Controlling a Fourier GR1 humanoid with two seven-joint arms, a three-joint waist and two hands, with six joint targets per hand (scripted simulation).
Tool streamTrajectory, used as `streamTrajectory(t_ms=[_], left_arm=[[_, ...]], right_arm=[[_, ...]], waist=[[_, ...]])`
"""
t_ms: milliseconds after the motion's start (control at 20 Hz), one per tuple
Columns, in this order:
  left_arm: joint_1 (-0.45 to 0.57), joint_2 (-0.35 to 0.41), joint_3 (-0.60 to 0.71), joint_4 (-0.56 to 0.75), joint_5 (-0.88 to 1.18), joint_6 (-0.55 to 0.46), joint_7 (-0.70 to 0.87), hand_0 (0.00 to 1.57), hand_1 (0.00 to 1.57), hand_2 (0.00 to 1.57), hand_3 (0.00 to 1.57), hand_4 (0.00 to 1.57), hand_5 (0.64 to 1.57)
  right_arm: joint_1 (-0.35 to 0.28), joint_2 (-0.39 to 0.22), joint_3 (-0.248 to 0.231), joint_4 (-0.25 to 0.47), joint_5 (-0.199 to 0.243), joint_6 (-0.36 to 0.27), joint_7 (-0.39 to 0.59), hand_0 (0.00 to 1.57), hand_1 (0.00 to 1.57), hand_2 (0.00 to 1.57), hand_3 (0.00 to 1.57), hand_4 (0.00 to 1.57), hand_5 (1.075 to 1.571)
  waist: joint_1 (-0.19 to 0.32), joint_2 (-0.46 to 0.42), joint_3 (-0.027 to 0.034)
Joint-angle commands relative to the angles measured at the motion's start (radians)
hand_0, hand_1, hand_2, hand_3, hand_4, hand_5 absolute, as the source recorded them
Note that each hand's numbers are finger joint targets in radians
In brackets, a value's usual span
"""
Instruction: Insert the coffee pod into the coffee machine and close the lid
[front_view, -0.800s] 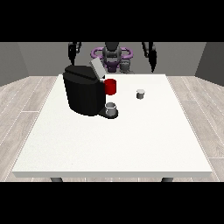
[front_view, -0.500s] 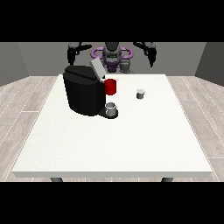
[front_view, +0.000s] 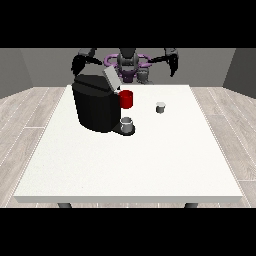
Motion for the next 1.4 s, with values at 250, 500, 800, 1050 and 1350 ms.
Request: streamTrajectory(t_ms=[250,500,800,1050,1350], left_arm=[[-0.223,0.121,0.126,0.211,0.023,-0.075,0.091,0.0,0.0,0.0,0.0,0.0,1.571],[-0.308,0.152,0.136,0.328,-0.021,-0.07,0.105,0.0,0.0,0.0,0.0,0.0,1.571],[-0.398,0.192,0.176,0.505,-0.045,-0.075,0.057,0.0,0.0,0.0,0.0,0.0,1.571],[-0.427,0.138,0.125,0.598,-0.12,-0.017,0.081,0.0,0.0,0.0,0.0,0.0,1.571],[-0.438,0.148,0.072,0.651,-0.2,-0.04,0.043,0.0,0.0,0.37,0.0,0.0,1.571]], right_arm=[[-0.048,0.024,0.086,-0.03,-0.014,-0.06,-0.025,0.0,0.0,0.0,0.0,0.19,1.571],[-0.101,0.004,0.04,-0.004,-0.015,-0.001,-0.043,0.0,0.0,0.0,0.0,0.28,1.571],[-0.18,0.002,0.052,-0.005,-0.01,-0.049,0.044,0.0,0.0,0.0,0.0,0.34,1.571],[-0.177,-0.001,0.051,0.026,-0.003,-0.055,0.079,0.0,0.0,0.0,0.0,0.37,1.571],[-0.197,-0.005,0.027,0.13,0.024,-0.084,0.064,0.0,0.0,0.0,0.0,0.42,1.571]], waist=[[-0.071,0.093,0.0004],[-0.104,0.166,0.0004],[-0.091,0.2,0.0002],[-0.105,0.184,0.0003],[-0.056,0.158,0.0005]])
